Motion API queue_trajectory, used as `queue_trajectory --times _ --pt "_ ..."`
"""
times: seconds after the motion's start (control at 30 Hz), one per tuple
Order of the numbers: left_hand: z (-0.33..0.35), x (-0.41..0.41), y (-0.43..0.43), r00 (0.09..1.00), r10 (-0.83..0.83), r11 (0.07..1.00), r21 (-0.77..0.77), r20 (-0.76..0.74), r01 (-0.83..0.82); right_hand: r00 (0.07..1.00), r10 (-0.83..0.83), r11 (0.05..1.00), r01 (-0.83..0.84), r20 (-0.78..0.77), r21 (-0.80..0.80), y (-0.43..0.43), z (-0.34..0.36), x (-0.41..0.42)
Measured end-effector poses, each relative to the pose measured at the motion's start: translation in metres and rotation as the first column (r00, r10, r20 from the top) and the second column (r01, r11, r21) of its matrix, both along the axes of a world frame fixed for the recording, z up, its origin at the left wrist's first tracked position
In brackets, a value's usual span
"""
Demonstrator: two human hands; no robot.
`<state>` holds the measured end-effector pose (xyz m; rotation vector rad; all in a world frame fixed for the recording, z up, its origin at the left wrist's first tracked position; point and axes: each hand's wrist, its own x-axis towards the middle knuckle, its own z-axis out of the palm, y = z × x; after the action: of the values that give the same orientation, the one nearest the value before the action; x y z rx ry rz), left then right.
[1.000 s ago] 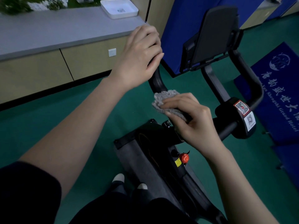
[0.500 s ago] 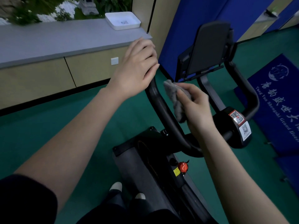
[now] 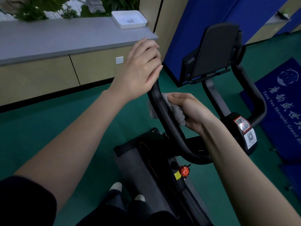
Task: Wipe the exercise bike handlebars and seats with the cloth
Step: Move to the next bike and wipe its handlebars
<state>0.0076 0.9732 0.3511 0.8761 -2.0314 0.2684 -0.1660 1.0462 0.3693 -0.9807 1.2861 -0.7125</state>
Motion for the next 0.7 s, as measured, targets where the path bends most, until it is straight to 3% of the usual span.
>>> queue_trajectory --times 0.17,0.33,0.47,0.6,0.7 --pt "-0.002 0.000 0.003 1.000 0.027 1.000 0.009 -0.011 -0.026 0.994 0.015 1.000 -0.013 -0.107 0.016 0.032 -0.001 -0.023" --pt "0.006 0.003 0.004 0.999 0.020 1.000 -0.016 0.043 -0.020 0.925 -0.122 0.946 -0.001 -0.360 -0.324 0.048 -0.004 -0.016" --pt "0.012 0.010 0.005 0.992 -0.020 0.996 0.089 0.129 0.009 0.853 -0.188 0.722 -0.216 -0.487 -0.657 0.057 0.005 -0.018" --pt "0.017 0.012 0.006 0.987 0.000 0.990 0.140 0.164 -0.023 0.775 -0.009 0.538 -0.529 -0.631 -0.657 0.036 0.016 -0.011" --pt "0.017 0.011 0.007 0.968 0.038 0.994 0.092 0.249 -0.063 0.696 0.030 0.432 -0.656 -0.717 -0.619 0.024 0.022 -0.010"
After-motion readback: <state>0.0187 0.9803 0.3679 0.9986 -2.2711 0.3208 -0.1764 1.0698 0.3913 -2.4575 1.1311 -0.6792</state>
